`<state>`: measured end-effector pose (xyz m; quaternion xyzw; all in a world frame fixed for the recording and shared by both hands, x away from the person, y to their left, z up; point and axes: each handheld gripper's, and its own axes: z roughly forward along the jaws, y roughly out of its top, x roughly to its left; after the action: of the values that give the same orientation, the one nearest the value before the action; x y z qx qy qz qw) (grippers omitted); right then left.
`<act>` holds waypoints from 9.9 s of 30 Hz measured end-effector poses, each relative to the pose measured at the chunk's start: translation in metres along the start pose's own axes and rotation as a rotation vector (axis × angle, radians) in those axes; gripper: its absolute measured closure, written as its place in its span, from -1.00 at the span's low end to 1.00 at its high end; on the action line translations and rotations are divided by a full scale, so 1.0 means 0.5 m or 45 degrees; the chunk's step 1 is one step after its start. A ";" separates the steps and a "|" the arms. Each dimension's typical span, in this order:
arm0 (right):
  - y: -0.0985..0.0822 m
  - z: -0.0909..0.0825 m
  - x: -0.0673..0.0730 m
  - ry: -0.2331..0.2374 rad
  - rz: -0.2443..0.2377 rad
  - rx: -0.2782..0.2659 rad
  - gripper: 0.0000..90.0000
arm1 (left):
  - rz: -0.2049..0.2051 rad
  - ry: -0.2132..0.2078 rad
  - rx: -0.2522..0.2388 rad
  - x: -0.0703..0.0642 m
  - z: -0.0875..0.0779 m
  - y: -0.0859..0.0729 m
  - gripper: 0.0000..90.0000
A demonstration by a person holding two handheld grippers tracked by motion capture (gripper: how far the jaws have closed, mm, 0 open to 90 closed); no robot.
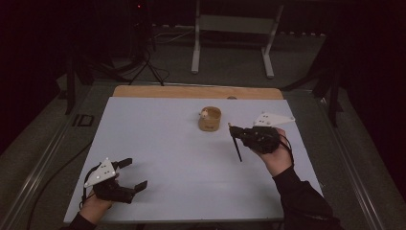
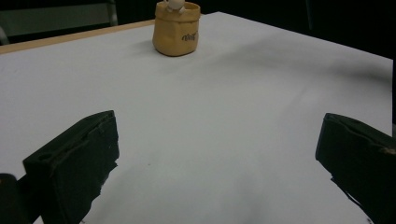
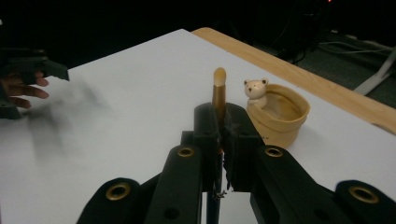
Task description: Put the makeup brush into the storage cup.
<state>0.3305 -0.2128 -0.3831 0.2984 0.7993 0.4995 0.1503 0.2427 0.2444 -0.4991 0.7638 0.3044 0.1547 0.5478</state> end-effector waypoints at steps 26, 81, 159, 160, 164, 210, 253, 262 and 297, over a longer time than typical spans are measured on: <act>0.062 -0.018 -0.031 -0.122 0.025 -0.167 0.88 | 0.008 -0.030 -0.068 -0.003 -0.005 0.003 -0.99; 0.240 0.037 -0.102 -0.194 0.012 -0.370 0.88 | -0.006 -0.059 -0.066 0.000 -0.002 0.001 -0.99; 0.105 0.269 -0.173 -0.247 0.231 -0.286 0.88 | -0.010 -0.086 -0.058 -0.002 -0.002 0.000 -0.99; 0.105 0.269 -0.173 -0.247 0.231 -0.286 0.88 | -0.010 -0.086 -0.058 -0.002 -0.002 0.000 -0.99; 0.094 0.278 -0.177 -0.276 0.271 -0.252 0.88 | -0.010 -0.086 -0.059 -0.001 -0.002 -0.001 -0.99; 0.060 0.285 -0.168 -0.237 0.297 -0.006 -0.54 | -0.013 -0.085 -0.052 -0.001 -0.001 -0.001 -0.99; 0.077 0.151 -0.109 -0.035 0.163 0.029 -0.76 | 0.000 -0.082 -0.036 -0.004 0.003 0.002 -0.99; 0.048 0.113 -0.097 0.010 0.171 0.007 -0.77 | -0.001 -0.084 -0.036 -0.004 0.003 0.002 -0.99; -0.082 0.034 -0.057 0.235 0.106 0.107 -0.69 | -0.003 -0.085 -0.034 -0.005 0.002 0.003 -0.99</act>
<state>0.3483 -0.2319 -0.4290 0.2900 0.8169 0.4967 0.0426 0.2419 0.2416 -0.4979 0.7608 0.2847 0.1327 0.5679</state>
